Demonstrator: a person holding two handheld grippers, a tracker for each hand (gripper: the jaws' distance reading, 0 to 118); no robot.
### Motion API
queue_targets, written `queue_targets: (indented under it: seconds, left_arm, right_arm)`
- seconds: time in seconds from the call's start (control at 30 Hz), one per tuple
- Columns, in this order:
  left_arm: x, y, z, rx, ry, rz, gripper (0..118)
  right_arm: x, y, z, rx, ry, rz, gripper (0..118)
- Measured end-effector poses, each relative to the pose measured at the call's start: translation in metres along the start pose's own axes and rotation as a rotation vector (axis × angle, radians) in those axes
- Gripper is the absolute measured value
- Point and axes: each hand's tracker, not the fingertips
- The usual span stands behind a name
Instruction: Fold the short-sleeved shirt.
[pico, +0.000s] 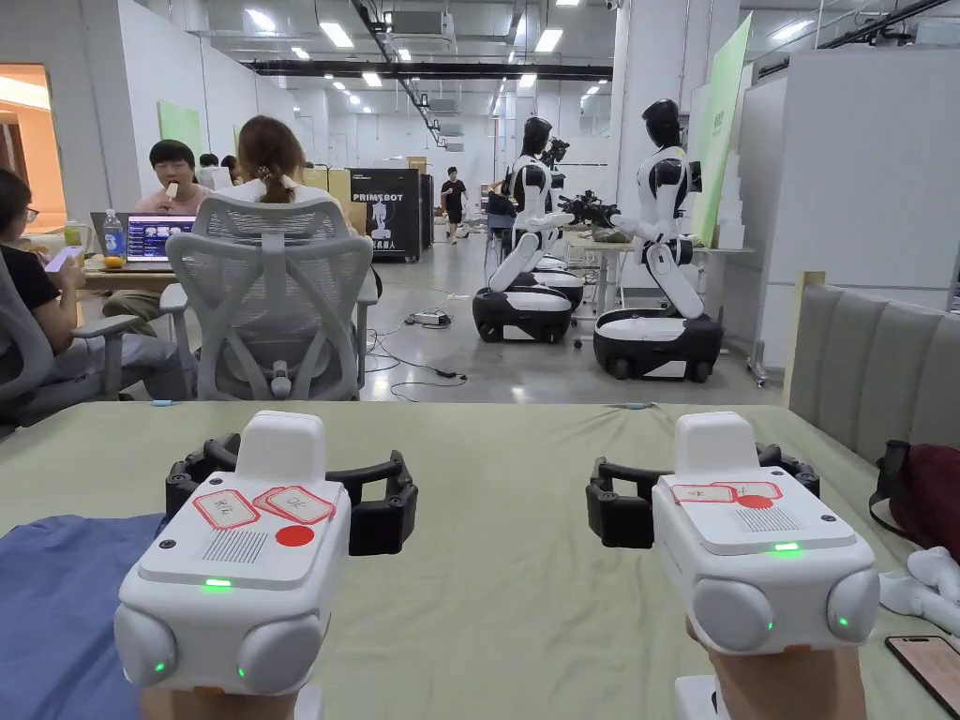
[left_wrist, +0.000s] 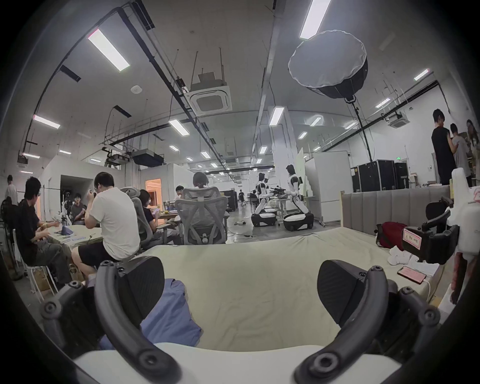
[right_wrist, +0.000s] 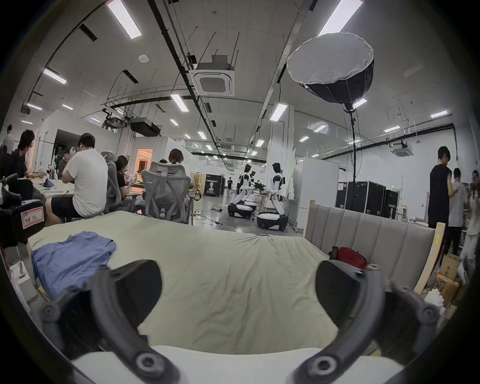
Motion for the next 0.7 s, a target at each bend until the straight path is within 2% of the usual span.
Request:
queue_targets:
  seconds: [0.03,0.07,0.1,0.13,0.17,0.23,0.33,0.47,0.57,0.7]
  left_arm:
    - [0.000,0.000,0.000,-0.006,-0.012,0.002,60]
    - [-0.001,0.001,0.002,-0.006,-0.048,0.009,0]
    - [-0.001,0.001,0.000,-0.003,-0.039,0.006,0]
    - [0.004,0.000,0.001,0.031,-0.006,0.026,0]
    - [0.007,-0.001,0.001,0.023,-0.026,0.009,0]
    - [0.008,0.001,0.000,0.013,-0.037,0.005,0]
    - [0.006,-0.003,-0.002,0.001,-0.028,0.007,0]
    - [-0.015,-0.005,0.005,-0.011,0.030,-0.023,0]
    - [-0.051,-0.005,0.015,-0.027,0.132,-0.009,0]
    - [-0.107,-0.009,0.037,-0.040,0.287,0.006,0]
  right_arm:
    - [0.000,0.000,0.002,0.006,0.002,0.002,43]
    - [0.002,0.001,0.004,0.012,0.018,-0.003,1]
    - [0.002,0.002,0.002,0.008,0.013,0.000,0]
    - [0.006,0.002,0.007,0.006,-0.089,0.038,0]
    - [0.006,0.003,0.008,0.026,-0.035,0.028,0]
    - [0.011,0.007,0.011,0.022,-0.012,0.011,0]
    - [0.009,0.006,0.011,0.027,-0.038,0.002,0]
    - [-0.004,0.008,0.005,0.021,-0.012,-0.005,0]
    - [-0.038,0.010,-0.003,0.023,0.074,-0.028,0]
    - [-0.105,0.012,-0.006,0.023,0.229,-0.028,0]
